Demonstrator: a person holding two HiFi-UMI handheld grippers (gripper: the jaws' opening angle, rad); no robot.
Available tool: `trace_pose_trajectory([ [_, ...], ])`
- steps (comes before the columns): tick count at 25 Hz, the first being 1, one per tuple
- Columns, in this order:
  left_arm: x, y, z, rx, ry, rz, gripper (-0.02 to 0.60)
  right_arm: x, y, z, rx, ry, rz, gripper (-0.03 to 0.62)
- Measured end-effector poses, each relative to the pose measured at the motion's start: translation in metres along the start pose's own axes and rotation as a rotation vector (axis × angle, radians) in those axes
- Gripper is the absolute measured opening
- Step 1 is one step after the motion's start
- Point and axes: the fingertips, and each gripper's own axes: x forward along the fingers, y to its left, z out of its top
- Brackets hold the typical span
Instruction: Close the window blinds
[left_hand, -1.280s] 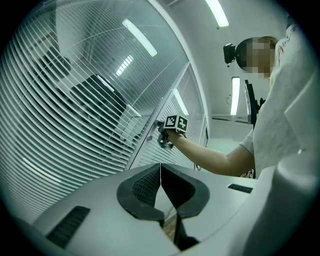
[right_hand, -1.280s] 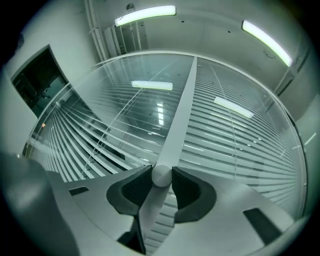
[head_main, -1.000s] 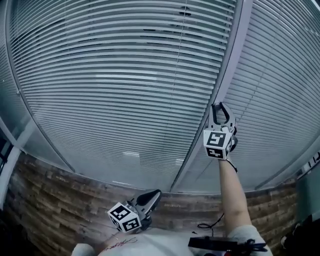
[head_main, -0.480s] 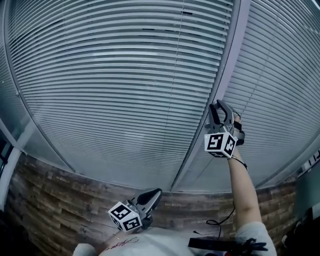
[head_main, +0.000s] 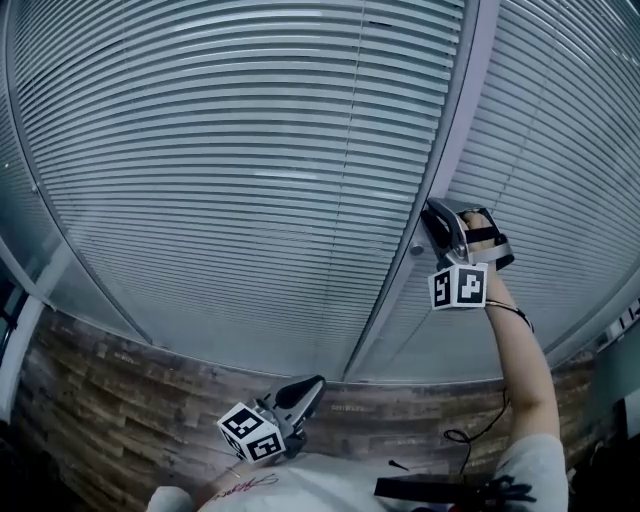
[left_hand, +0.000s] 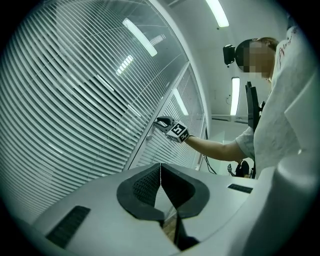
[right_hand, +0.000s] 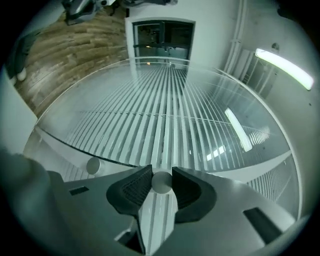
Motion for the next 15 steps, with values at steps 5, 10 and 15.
trace_pose_trajectory([
  [5,0.003,0.005,-0.009,0.007,0.006,-0.006,0.018,0.001,0.017,0.000,-0.214,-0.048,0.057,0.131],
  [10,0.008,0.001,-0.003,0.006,-0.001,-0.020,0.018,-0.001,0.007,0.001,-0.342,-0.091,0.086,0.130],
  [15,0.012,0.000,-0.009,-0.009,0.006,-0.020,0.018,-0.003,0.012,0.001,-0.170,-0.021,0.021,0.132],
])
